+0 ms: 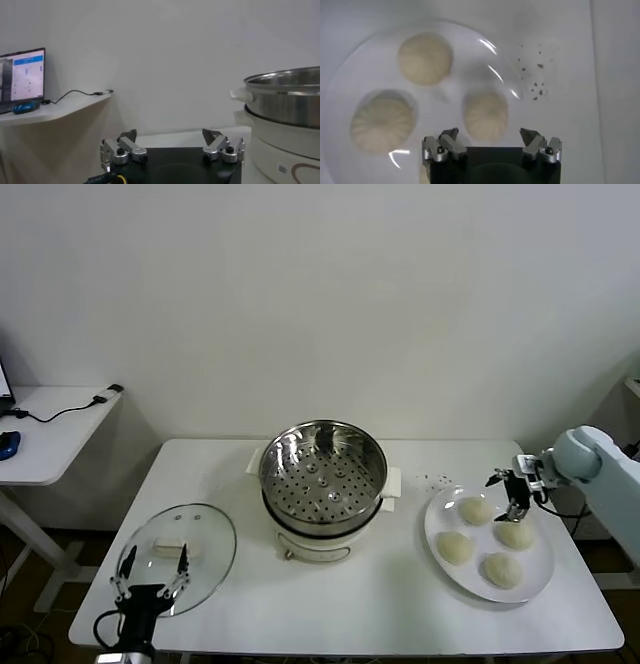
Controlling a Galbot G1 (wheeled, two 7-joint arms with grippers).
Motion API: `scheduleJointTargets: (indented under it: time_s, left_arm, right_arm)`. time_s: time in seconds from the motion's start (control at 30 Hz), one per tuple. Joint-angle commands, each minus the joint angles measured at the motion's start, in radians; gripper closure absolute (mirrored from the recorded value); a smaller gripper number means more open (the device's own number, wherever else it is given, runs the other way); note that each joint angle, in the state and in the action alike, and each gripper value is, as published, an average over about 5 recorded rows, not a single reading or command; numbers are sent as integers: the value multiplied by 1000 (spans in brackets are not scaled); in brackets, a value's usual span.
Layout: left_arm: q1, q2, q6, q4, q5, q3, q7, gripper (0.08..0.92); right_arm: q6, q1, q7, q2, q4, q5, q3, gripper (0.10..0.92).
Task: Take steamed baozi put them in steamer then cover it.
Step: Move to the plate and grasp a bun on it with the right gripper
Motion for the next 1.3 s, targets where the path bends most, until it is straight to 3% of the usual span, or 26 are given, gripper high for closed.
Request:
scheduleJointTargets:
  time_s: [0.03,0.8,1.07,1.3]
  left_arm:
    - [4,2,-1,2,-3,-2,1,177]
    - [9,8,0,19,3,-7,-1,177]
    - [15,9,-7,24,3,-6,-3,177]
    - [26,10,-13,23,5,-4,-4,177]
  right_arm:
    - [10,115,-36,103,-154,-19,-149,203]
    - [44,74,-21,193,-247,-68,-108,211]
    - [49,79,-24,190,-245,-66,-105,321]
    - [72,147,-38,169,-200,-13,-157,346]
